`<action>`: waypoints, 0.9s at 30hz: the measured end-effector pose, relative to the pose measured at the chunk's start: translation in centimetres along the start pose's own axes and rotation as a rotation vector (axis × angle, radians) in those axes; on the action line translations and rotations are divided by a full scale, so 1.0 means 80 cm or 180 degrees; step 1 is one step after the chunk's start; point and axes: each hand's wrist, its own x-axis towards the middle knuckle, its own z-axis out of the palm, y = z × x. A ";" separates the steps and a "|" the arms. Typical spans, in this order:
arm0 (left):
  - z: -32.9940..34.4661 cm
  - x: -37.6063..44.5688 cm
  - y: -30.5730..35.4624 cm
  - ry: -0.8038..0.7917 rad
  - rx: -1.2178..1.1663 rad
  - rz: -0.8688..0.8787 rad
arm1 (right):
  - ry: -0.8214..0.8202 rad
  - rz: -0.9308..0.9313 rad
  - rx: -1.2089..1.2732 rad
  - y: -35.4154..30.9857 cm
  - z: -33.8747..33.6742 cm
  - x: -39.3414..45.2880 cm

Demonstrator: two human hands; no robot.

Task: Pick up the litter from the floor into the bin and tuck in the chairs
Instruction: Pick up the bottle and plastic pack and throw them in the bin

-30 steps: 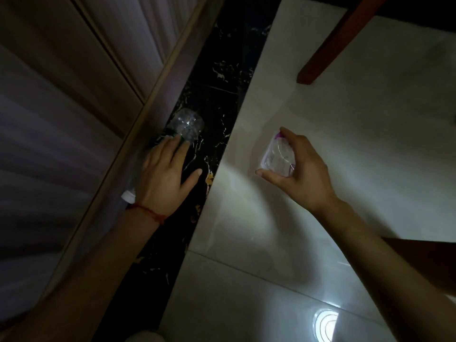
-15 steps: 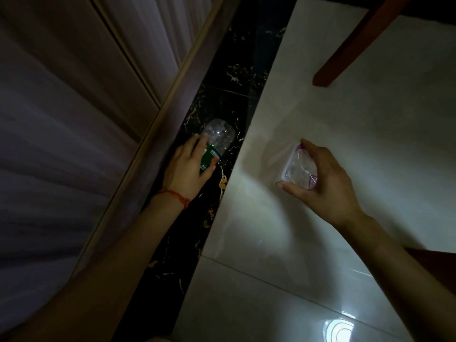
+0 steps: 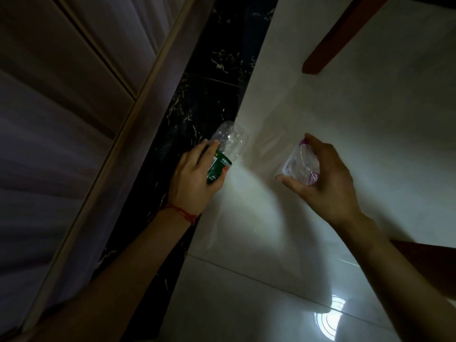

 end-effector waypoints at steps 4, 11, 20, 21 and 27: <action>-0.007 -0.010 0.011 0.0028 -0.0021 -0.0019 | 0.0097 0.0314 0.0148 0.002 -0.004 -0.010; -0.041 -0.040 0.037 -0.0054 0.0048 -0.0148 | 0.0089 0.0503 0.0247 -0.024 -0.022 -0.050; -0.155 -0.050 0.099 -0.0264 0.0152 -0.0127 | 0.0026 0.0587 0.0087 -0.103 -0.105 -0.090; -0.172 -0.050 0.109 -0.0284 0.0175 -0.0107 | 0.0009 0.0625 0.0069 -0.115 -0.120 -0.092; -0.272 -0.051 0.165 -0.0442 0.0236 -0.0066 | 0.0008 0.0688 -0.0037 -0.185 -0.204 -0.110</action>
